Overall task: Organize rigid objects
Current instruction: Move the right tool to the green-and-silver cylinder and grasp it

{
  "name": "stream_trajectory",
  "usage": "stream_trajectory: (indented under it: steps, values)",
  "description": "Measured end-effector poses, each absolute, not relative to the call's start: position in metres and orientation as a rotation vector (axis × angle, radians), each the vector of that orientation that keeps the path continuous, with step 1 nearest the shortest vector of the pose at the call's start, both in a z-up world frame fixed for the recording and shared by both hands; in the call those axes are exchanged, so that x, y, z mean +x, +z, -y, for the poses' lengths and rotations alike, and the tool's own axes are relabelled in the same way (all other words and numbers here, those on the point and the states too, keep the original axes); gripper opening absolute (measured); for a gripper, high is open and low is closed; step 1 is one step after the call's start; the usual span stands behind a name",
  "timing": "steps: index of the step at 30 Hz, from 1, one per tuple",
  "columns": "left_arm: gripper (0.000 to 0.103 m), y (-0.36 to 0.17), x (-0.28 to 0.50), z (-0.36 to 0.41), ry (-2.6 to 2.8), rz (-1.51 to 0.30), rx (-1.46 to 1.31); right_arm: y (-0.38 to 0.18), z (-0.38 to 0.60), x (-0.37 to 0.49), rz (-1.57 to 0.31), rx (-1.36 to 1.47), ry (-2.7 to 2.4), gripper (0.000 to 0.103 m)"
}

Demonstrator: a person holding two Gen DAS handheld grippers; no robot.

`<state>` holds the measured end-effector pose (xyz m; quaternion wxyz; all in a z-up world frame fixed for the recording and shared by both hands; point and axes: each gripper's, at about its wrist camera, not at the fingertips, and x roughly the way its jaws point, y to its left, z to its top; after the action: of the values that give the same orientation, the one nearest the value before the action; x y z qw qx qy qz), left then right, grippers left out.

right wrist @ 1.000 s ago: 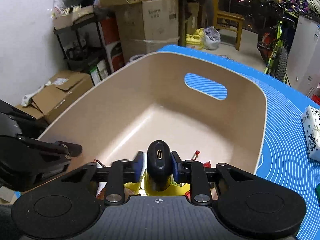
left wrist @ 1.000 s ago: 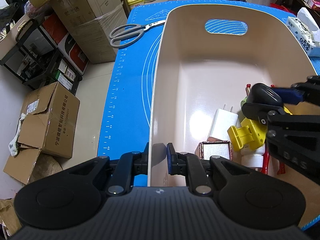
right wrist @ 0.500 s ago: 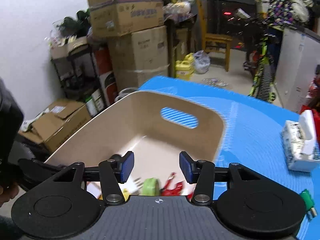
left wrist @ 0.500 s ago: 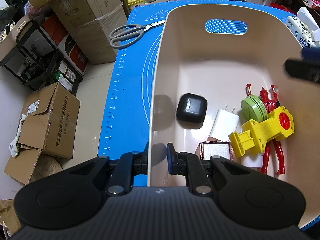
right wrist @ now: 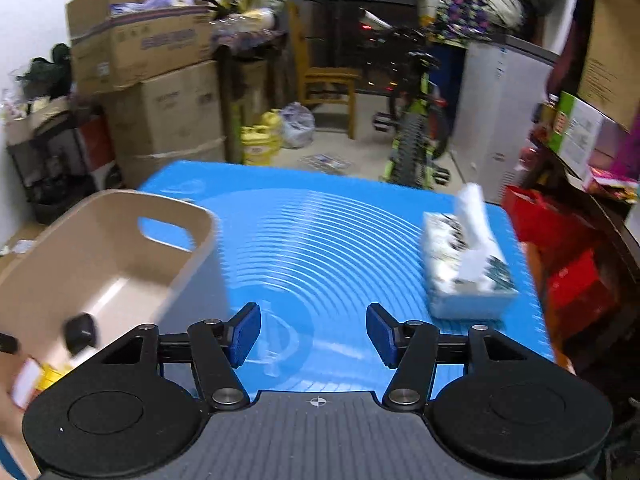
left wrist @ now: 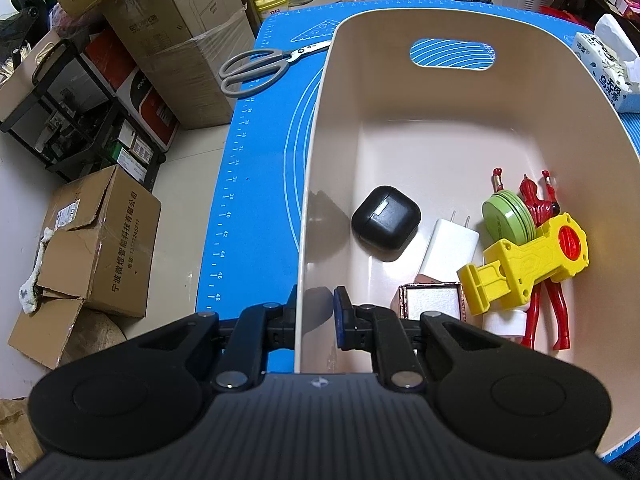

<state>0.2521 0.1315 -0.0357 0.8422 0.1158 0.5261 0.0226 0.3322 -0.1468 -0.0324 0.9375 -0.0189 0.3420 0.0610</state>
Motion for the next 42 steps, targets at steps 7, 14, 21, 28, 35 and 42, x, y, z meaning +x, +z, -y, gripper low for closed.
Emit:
stream_trajectory:
  steps: [7,14,21,28,35,42]
  values:
    - [0.018,-0.036,0.252,-0.131,0.048,-1.112,0.244,-0.060,0.192,0.333,-0.741,-0.063,0.044,0.067]
    - [0.018,-0.033,0.251,-0.134,0.046,-1.111,0.235,-0.085,0.228,0.333,-0.769,-0.018,-0.011,0.067]
    - [0.018,-0.032,0.251,-0.133,0.051,-1.112,0.237,-0.107,0.254,0.336,-0.789,-0.005,-0.081,0.067]
    - [0.018,-0.033,0.252,-0.133,0.052,-1.113,0.235,-0.120,0.276,0.343,-0.795,0.031,-0.111,0.068]
    - [0.018,-0.033,0.251,-0.132,0.054,-1.112,0.239,-0.131,0.281,0.352,-0.809,0.023,-0.099,0.068]
    - [0.018,-0.033,0.251,-0.132,0.052,-1.114,0.235,-0.144,0.288,0.359,-0.805,0.051,-0.099,0.068]
